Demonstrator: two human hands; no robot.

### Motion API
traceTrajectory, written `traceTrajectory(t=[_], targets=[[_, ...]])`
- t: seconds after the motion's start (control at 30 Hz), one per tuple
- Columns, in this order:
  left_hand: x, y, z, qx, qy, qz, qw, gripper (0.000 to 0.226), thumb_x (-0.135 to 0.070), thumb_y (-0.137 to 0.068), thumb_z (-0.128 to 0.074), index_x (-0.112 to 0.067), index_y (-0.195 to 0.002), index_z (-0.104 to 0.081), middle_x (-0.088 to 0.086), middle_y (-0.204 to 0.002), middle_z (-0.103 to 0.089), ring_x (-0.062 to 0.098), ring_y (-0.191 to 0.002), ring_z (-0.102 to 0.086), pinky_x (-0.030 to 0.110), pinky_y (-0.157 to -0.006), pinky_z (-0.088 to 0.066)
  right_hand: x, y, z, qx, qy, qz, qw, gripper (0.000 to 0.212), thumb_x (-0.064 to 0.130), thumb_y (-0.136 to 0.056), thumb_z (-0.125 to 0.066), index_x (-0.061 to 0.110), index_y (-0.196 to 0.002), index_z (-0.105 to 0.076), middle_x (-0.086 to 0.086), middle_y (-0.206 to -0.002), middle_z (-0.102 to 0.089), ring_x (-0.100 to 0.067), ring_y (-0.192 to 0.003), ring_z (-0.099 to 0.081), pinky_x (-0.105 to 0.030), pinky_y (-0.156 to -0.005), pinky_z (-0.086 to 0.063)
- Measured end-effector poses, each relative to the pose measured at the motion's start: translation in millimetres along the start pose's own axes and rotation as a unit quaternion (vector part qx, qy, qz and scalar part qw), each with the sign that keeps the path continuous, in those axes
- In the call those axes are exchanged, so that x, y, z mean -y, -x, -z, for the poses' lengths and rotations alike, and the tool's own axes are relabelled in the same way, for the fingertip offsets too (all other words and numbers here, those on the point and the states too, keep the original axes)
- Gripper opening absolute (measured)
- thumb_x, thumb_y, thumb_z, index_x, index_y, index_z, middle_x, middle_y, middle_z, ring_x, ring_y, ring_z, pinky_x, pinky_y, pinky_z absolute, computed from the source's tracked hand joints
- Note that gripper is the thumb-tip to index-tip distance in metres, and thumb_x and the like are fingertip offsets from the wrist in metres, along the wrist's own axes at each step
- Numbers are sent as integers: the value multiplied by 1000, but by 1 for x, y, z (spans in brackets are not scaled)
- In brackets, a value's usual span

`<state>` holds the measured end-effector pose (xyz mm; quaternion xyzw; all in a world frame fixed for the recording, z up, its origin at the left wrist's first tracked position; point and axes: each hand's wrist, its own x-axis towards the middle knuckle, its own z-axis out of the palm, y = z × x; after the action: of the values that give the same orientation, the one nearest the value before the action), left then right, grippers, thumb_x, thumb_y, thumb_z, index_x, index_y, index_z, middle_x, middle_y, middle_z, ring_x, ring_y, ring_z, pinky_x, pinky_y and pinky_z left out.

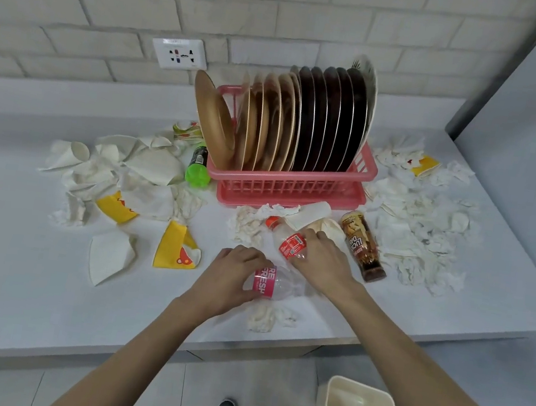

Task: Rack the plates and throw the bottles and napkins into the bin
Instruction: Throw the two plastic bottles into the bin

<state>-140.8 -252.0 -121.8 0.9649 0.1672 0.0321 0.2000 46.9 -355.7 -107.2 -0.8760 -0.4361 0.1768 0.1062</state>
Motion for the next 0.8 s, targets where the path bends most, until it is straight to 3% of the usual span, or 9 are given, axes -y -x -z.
traceTrajectory(t=[0.2, 0.3, 0.37, 0.43, 0.53, 0.67, 0.8], targets=[[25, 14, 22, -38, 34, -8, 999, 51, -44, -79, -77, -27, -125, -63, -8, -120, -62, 17, -108, -56, 32, -86, -45, -11, 15, 12, 25, -26, -27, 999, 55, 45, -85, -66, 18, -130, -51, -5, -116, -63, -24, -105, -61, -37, -81, -51], [35, 25, 33, -47, 108, 34, 992, 54, -57, -75, -72, -30, -121, -64, -16, -115, -62, 6, -102, -56, 27, -83, -46, -19, 31, 24, 41, -109, -61, 991, 53, 44, -79, -73, 21, -124, -58, 1, -101, -67, -18, -93, -62, -34, -77, -52], [37, 29, 38, -62, 169, 69, 981, 50, -49, -74, -80, -33, -119, -64, -21, -112, -63, 2, -99, -57, 21, -79, -44, -24, 46, 32, 49, -183, -85, 978, 48, 40, -76, -78, 22, -117, -61, 5, -90, -65, -14, -84, -63, -30, -72, -49], [33, 30, 41, -80, 232, 98, 964, 47, -32, -75, -84, -33, -118, -65, -21, -111, -65, 2, -99, -60, 16, -75, -45, -30, 62, 36, 62, -241, -103, 963, 44, 37, -76, -80, 22, -114, -62, 3, -89, -64, -12, -81, -62, -26, -70, -47], [23, 23, 40, -85, 331, 123, 932, 41, -25, -80, -80, -29, -118, -67, -16, -110, -69, 3, -98, -64, 17, -70, -52, -36, 87, 37, 69, -326, -133, 933, 37, 35, -79, -79, 24, -113, -66, -6, -94, -68, -16, -80, -65, -26, -68, -46], [2, 12, 34, -39, 452, 122, 883, 37, -36, -80, -76, -27, -115, -67, -8, -105, -71, 11, -97, -68, 31, -71, -59, -37, 122, 32, 36, -444, -170, 879, 31, 27, -83, -76, 21, -112, -68, -11, -93, -73, -23, -79, -69, -35, -72, -51], [-22, 5, 23, 9, 532, 126, 837, 25, -22, -89, -71, -21, -114, -68, 2, -106, -72, 21, -98, -69, 38, -73, -61, -46, 155, 27, -15, -495, -198, 846, 32, 22, -88, -72, 20, -118, -62, -8, -89, -74, -21, -76, -68, -40, -72, -53]])
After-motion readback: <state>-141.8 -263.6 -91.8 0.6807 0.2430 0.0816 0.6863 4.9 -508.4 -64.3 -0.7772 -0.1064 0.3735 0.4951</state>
